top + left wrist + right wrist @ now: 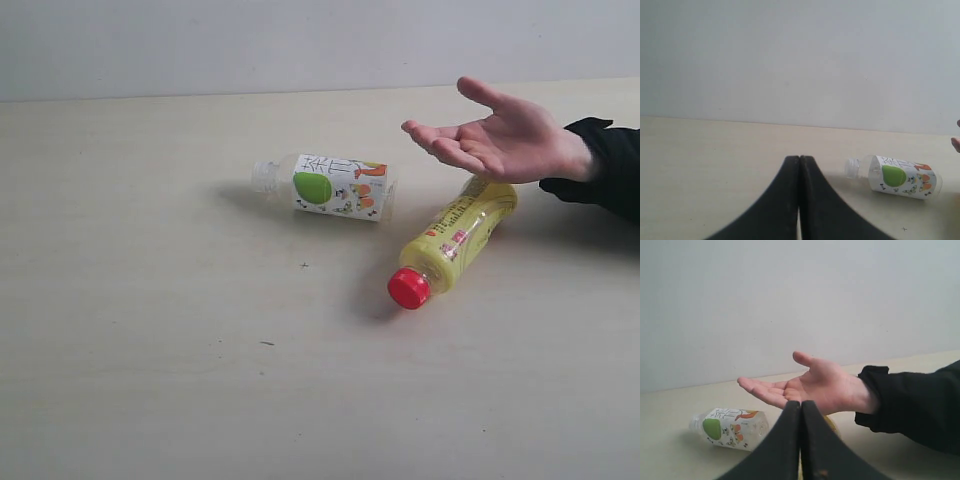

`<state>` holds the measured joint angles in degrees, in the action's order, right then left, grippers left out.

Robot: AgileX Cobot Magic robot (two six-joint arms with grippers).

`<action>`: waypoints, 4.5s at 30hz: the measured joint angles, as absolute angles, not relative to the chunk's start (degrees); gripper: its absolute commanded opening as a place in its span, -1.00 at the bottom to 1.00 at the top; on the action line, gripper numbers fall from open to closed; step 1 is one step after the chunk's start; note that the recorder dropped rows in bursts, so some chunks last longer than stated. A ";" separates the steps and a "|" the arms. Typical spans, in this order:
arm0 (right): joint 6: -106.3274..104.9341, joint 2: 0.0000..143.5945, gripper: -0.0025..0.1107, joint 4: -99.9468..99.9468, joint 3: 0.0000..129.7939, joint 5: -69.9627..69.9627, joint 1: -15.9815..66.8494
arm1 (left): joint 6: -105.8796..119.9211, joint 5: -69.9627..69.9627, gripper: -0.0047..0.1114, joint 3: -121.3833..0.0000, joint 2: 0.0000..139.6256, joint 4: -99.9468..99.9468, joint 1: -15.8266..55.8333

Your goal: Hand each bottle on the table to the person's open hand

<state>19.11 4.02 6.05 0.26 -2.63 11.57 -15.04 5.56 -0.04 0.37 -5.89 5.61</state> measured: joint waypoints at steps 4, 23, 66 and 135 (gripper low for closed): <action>19.18 4.02 -0.96 6.03 0.26 6.59 11.57 | -15.04 5.11 -0.92 -0.04 0.37 -5.89 5.61; 46.55 60.51 -0.96 50.83 52.50 11.77 11.57 | -15.04 4.92 -0.92 -0.04 0.37 -5.89 5.61; -53.82 115.02 -0.36 -7.92 101.29 -56.71 26.42 | -15.04 4.92 -0.92 -0.04 0.37 -5.89 5.61; -48.45 140.02 -0.23 2.88 116.62 -59.04 31.09 | -14.97 4.87 -0.92 -0.04 0.37 -5.89 5.61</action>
<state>-48.45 140.02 2.88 116.62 -59.04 31.09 -14.97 4.87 -0.04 0.37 -5.89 5.61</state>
